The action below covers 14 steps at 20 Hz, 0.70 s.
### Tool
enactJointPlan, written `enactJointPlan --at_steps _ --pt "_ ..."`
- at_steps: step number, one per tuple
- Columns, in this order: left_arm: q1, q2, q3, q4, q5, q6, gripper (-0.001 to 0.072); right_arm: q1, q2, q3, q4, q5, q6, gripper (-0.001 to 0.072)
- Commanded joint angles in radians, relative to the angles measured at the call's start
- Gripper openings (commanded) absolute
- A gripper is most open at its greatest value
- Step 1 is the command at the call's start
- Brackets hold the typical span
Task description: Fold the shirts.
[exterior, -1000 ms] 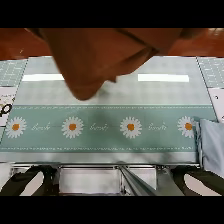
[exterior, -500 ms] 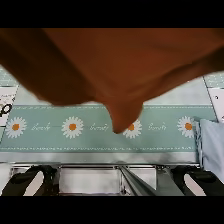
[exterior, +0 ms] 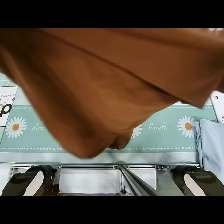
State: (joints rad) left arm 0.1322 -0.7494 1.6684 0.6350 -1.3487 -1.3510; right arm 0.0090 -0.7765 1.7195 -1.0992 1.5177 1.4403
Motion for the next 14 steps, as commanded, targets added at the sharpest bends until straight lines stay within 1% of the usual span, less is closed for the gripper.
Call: enactJointPlan --at_steps 1,3,4,5,7,9,13,14 --pt "0.000 -0.018 -0.192 0.005 -0.029 0.024 0.0020 0.000 -0.013 -0.226 0.004 -0.050 0.004 0.0027" --pt "-0.009 -0.053 -0.345 0.005 0.031 0.035 0.0020 0.000 -0.053 -0.369 0.017 -0.106 0.003 0.0027" --pt "-0.019 -0.080 -0.414 0.005 0.080 0.063 0.0020 0.000 -0.085 -0.426 0.019 -0.146 0.000 0.0027" --pt "-0.031 -0.116 -0.472 0.005 0.138 0.100 0.0020 0.000 -0.124 -0.462 0.019 -0.181 -0.004 0.0027" --pt "-0.059 -0.227 -0.546 0.005 0.244 0.130 0.0020 0.000 -0.232 -0.489 0.013 -0.243 -0.004 0.0027" --pt "-0.095 -0.368 -0.553 0.003 0.307 0.165 0.0020 0.000 -0.361 -0.489 0.018 -0.312 -0.003 0.0027" --pt "-0.177 -0.623 -0.537 0.000 0.505 0.165 0.0020 0.000 -0.586 -0.473 0.047 -0.499 0.023 0.0028" --pt "-0.191 -0.672 -0.523 -0.001 0.531 0.165 0.0020 0.000 -0.636 -0.455 0.069 -0.539 0.023 0.0028"
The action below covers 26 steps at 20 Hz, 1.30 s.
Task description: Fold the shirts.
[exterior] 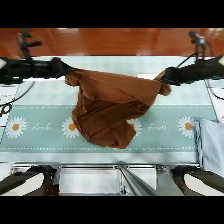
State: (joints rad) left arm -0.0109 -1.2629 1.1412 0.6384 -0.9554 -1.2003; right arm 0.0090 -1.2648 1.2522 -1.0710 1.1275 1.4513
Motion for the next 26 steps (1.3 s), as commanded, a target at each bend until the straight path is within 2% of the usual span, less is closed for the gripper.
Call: enactJointPlan --at_steps 1,2,3,4,5,6,8,10,11,12,14,17,20,22,23,26 --pt "-0.059 -0.204 0.024 -0.015 0.143 0.013 0.0020 -0.003 -0.189 0.034 0.067 -0.168 0.013 0.0029" --pt "-0.061 -0.238 0.043 -0.045 0.135 0.010 0.0021 -0.014 -0.229 0.061 0.108 -0.174 0.012 0.0071" --pt "-0.056 -0.263 0.067 -0.080 0.111 0.010 0.0064 -0.030 -0.259 0.091 0.157 -0.164 0.012 0.0234" --pt "-0.042 -0.274 0.098 -0.085 0.066 0.010 0.0364 -0.058 -0.281 0.128 0.202 -0.134 0.006 0.0415" --pt "-0.016 -0.274 0.134 -0.068 0.002 0.007 0.0509 -0.096 -0.287 0.168 0.221 -0.086 0.005 0.0414" --pt "0.024 -0.271 0.184 -0.011 -0.089 -0.008 0.0509 -0.149 -0.283 0.214 0.222 -0.014 0.002 0.0414" --pt "0.142 -0.256 0.281 0.198 -0.330 -0.190 0.0509 -0.279 -0.253 0.273 0.208 0.153 -0.027 0.0410" --pt "0.250 -0.187 0.257 0.342 -0.452 -0.222 0.0508 -0.409 -0.190 0.253 0.090 0.275 -0.037 0.0410" --pt "0.300 -0.126 0.197 0.375 -0.458 -0.223 0.0509 -0.461 -0.146 0.197 0.019 0.295 -0.033 0.0410" --pt "0.341 -0.049 0.101 0.373 -0.422 -0.223 0.0509 -0.499 -0.095 0.103 -0.004 0.271 -0.030 0.0409" --pt "0.376 0.113 -0.153 0.345 -0.337 -0.229 0.0509 -0.542 0.019 -0.164 0.014 0.132 -0.033 0.0410" --pt "0.376 0.307 -0.534 0.218 -0.303 -0.222 0.0508 -0.549 0.119 -0.472 0.085 -0.006 -0.110 0.0410" --pt "0.376 0.389 -0.765 0.126 -0.251 -0.223 0.0509 -0.548 0.122 -0.563 0.179 -0.017 -0.192 0.0410" --pt "0.338 0.388 -0.852 0.014 -0.194 -0.212 0.0509 -0.548 0.122 -0.565 0.195 -0.016 -0.205 0.0410" --pt "0.293 0.388 -0.878 0.005 -0.159 -0.212 0.0508 -0.548 0.122 -0.565 0.202 -0.017 -0.211 0.0409" --pt "0.102 0.372 -0.905 0.001 -0.027 -0.285 0.0508 -0.548 0.122 -0.565 0.217 -0.017 -0.216 0.0410"
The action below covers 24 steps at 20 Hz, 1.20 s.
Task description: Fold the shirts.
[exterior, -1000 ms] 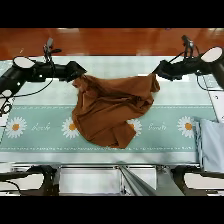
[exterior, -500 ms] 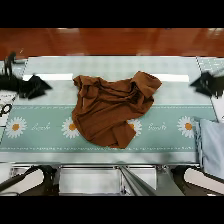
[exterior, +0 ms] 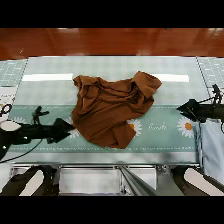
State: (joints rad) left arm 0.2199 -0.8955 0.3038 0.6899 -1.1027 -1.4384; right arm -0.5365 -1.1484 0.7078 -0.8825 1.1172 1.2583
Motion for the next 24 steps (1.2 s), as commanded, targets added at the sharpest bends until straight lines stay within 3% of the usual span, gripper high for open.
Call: enactJointPlan --at_steps 1,6,10,11,12,19,24 --pt "-0.195 -0.005 -0.068 -0.072 0.177 -0.069 0.0508 -0.002 0.006 -0.020 0.032 -0.006 -0.023 0.0409" --pt "-0.431 -0.114 -0.061 -0.222 0.389 -0.077 0.0507 -0.002 0.006 -0.021 0.064 -0.004 -0.040 0.0410" --pt "-0.486 -0.219 0.004 -0.256 0.406 -0.061 0.0489 -0.002 0.005 -0.020 0.109 -0.003 -0.062 0.0409" --pt "-0.488 -0.230 0.031 -0.257 0.406 -0.028 0.0176 -0.002 0.005 -0.020 0.121 -0.005 -0.068 0.0409" --pt "-0.488 -0.231 0.059 -0.257 0.405 0.018 0.0022 -0.002 0.005 -0.020 0.128 -0.011 -0.072 0.0409" --pt "-0.472 -0.231 0.173 -0.256 0.384 0.049 0.0020 0.093 -0.167 0.037 0.219 -0.057 -0.185 0.0409" --pt "-0.472 -0.231 0.173 -0.256 0.329 0.047 0.0019 0.279 -0.392 0.250 0.136 -0.074 -0.154 0.0409"
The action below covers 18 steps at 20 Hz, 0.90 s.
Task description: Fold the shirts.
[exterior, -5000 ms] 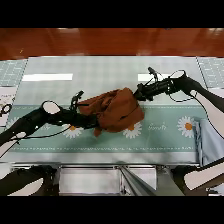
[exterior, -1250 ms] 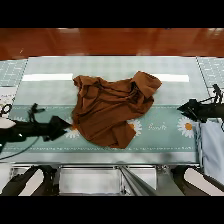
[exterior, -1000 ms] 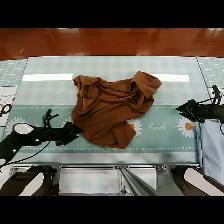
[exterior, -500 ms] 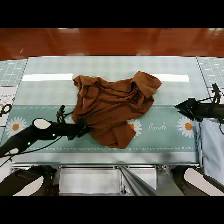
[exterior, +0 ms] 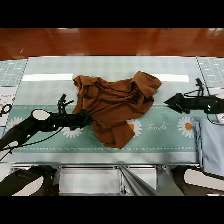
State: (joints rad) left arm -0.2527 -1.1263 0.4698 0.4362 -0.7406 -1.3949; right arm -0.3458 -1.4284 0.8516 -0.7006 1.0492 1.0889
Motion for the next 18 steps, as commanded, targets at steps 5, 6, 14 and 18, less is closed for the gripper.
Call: enactJointPlan --at_steps 5,6,14,18 --pt "0.000 -0.001 0.007 -0.003 -0.037 0.003 0.0020 0.211 -0.248 0.297 -0.171 0.062 0.102 0.0409" --pt "0.000 -0.001 0.007 -0.003 -0.038 0.003 0.0020 0.227 -0.259 0.317 -0.171 0.061 0.107 0.0409" --pt "0.013 0.005 0.028 -0.003 -0.038 0.015 0.0020 0.272 -0.279 0.370 -0.200 0.098 0.131 0.0027" --pt "0.090 0.103 0.205 -0.003 -0.057 0.053 0.0019 0.251 -0.125 0.415 -0.264 0.116 0.167 0.0027"
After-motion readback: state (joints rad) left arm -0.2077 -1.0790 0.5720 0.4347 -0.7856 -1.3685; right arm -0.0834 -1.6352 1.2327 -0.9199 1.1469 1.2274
